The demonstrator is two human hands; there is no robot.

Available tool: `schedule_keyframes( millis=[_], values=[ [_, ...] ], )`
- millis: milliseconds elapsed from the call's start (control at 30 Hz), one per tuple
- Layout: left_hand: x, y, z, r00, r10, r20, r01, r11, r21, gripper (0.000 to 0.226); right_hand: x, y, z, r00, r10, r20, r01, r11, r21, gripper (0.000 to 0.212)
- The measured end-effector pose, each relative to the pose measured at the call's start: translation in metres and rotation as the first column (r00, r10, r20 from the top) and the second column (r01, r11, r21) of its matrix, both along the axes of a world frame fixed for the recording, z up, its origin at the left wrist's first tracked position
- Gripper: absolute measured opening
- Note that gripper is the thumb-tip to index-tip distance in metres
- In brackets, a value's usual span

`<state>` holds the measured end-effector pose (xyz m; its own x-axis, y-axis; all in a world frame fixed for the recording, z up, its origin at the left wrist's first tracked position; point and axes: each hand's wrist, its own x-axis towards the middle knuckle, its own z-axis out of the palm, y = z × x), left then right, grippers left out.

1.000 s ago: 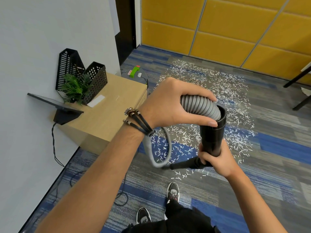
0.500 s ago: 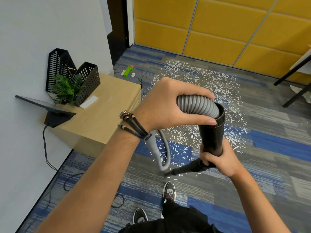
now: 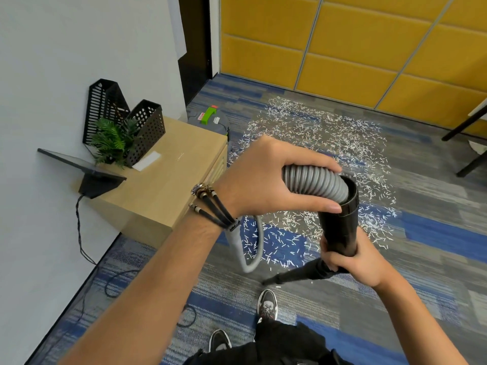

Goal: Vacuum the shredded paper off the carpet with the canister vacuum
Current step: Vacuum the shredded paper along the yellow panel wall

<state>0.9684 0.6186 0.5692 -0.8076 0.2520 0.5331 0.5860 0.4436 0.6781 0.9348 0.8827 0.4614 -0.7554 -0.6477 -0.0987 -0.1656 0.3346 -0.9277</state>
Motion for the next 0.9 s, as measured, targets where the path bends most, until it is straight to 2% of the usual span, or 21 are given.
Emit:
schedule_keyframes(
  millis=[167, 267, 400, 467, 567, 700, 900],
  values=[
    [0.003, -0.001, 0.007, 0.998, 0.048, -0.026, -0.048, 0.999, -0.009, 0.047, -0.005, 0.002, 0.009, 1.0, 0.019, 0.008, -0.019, 1.0, 0.003, 0.015],
    [0.002, -0.007, 0.011, 0.994, 0.108, -0.022, -0.108, 0.994, 0.009, 0.047, -0.015, 0.004, 0.016, 1.0, 0.012, -0.019, -0.012, 1.0, 0.01, 0.009],
    [-0.003, -0.005, 0.005, 0.988, 0.155, -0.018, -0.155, 0.988, 0.001, 0.046, -0.03, 0.004, 0.013, 0.998, -0.011, -0.065, 0.013, 0.999, 0.031, 0.01],
    [-0.006, -0.002, 0.006, 0.988, 0.154, -0.01, -0.154, 0.988, 0.002, 0.047, -0.035, 0.002, 0.008, 0.996, -0.042, -0.074, 0.042, 0.999, 0.0, 0.015],
    [-0.013, 0.0, 0.009, 0.99, 0.144, -0.008, -0.144, 0.989, -0.02, 0.049, -0.039, -0.004, -0.002, 0.993, -0.071, -0.097, 0.068, 0.997, -0.033, 0.011],
    [-0.021, 0.001, 0.006, 0.993, 0.113, 0.021, -0.112, 0.992, -0.055, 0.049, -0.041, -0.011, -0.013, 0.993, -0.073, -0.091, 0.072, 0.997, -0.018, 0.014],
    [-0.029, 0.005, -0.002, 0.992, 0.064, 0.107, -0.062, 0.998, -0.024, 0.048, -0.033, 0.009, -0.009, 0.998, -0.066, 0.01, 0.066, 0.998, 0.024, 0.013]
  ],
)
